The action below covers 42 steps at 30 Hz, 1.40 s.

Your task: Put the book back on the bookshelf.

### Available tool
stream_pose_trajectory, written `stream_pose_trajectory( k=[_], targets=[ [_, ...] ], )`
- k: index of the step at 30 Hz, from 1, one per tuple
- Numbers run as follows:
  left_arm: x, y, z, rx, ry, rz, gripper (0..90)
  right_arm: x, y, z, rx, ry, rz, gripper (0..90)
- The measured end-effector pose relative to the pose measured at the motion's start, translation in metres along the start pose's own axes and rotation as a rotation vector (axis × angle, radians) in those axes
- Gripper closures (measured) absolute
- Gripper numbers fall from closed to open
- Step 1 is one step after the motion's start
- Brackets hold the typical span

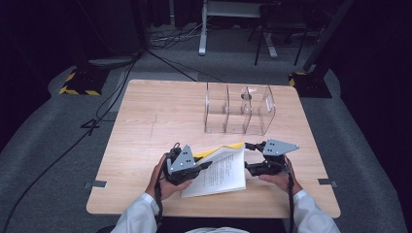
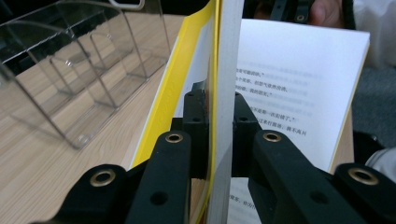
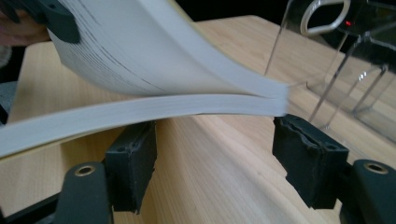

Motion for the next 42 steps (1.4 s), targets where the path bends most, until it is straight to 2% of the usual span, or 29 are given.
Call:
stream_pose_trajectory(
  k=[4,5,8,10,13,17,20,26,29,31,34,38,40,42],
  targets=[
    [-0.001,0.006,0.008,-0.053,-0.036,-0.022,81.5,-0.003,0.008,-0.011,-0.044,-0.019,0.007,31.1],
    [-0.002,0.008,0.011,-0.072,-0.057,-0.023,81.5,-0.004,0.01,-0.013,-0.052,-0.021,0.006,31.1],
    [-0.006,0.01,0.016,-0.088,-0.084,-0.019,81.0,-0.007,0.015,-0.022,-0.081,-0.035,0.01,31.2],
    [-0.006,0.01,0.017,-0.092,-0.084,-0.022,80.8,-0.007,0.017,-0.025,-0.089,-0.037,0.003,31.2],
    [-0.005,0.008,0.011,-0.099,-0.095,-0.029,80.5,-0.004,0.023,-0.027,-0.111,-0.026,-0.001,31.1],
    [-0.001,0.001,-0.005,-0.109,-0.093,-0.044,81.4,0.006,0.034,-0.018,-0.123,-0.012,-0.034,31.1],
    [0.0,-0.003,-0.014,-0.102,-0.082,-0.038,81.5,0.01,0.039,-0.014,-0.125,-0.005,-0.048,31.1],
    [0.003,-0.018,-0.039,-0.086,-0.042,-0.059,81.4,0.027,0.059,0.007,-0.119,0.022,-0.094,29.5],
    [0.004,-0.025,-0.045,-0.079,-0.033,-0.07,81.4,0.032,0.063,0.014,-0.118,0.011,-0.093,30.4],
    [0.005,-0.028,-0.047,-0.077,-0.035,-0.082,81.4,0.035,0.064,0.018,-0.119,0.019,-0.091,30.4],
    [0.007,-0.031,-0.047,-0.085,-0.047,-0.096,81.4,0.038,0.061,0.023,-0.105,0.029,-0.084,30.0],
    [0.004,-0.037,-0.04,-0.079,-0.09,-0.118,80.0,0.045,0.055,0.028,-0.085,0.06,-0.079,29.0],
    [0.004,-0.037,-0.036,-0.093,-0.114,-0.13,79.8,0.05,0.051,0.029,-0.076,0.073,-0.083,28.7],
    [0.004,-0.036,-0.031,-0.095,-0.137,-0.128,79.9,0.053,0.05,0.03,-0.079,0.08,-0.083,28.2]
  ],
)
Point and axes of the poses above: each handheld gripper's, and its own axes: z roughly forward along the jaws, y roughly out of its top, x roughly to its left, the point moved 4 cm from there along z, roughly forward along the jaws, and after that the axes turned 4 degrees about -x, right-handed, at the moved point
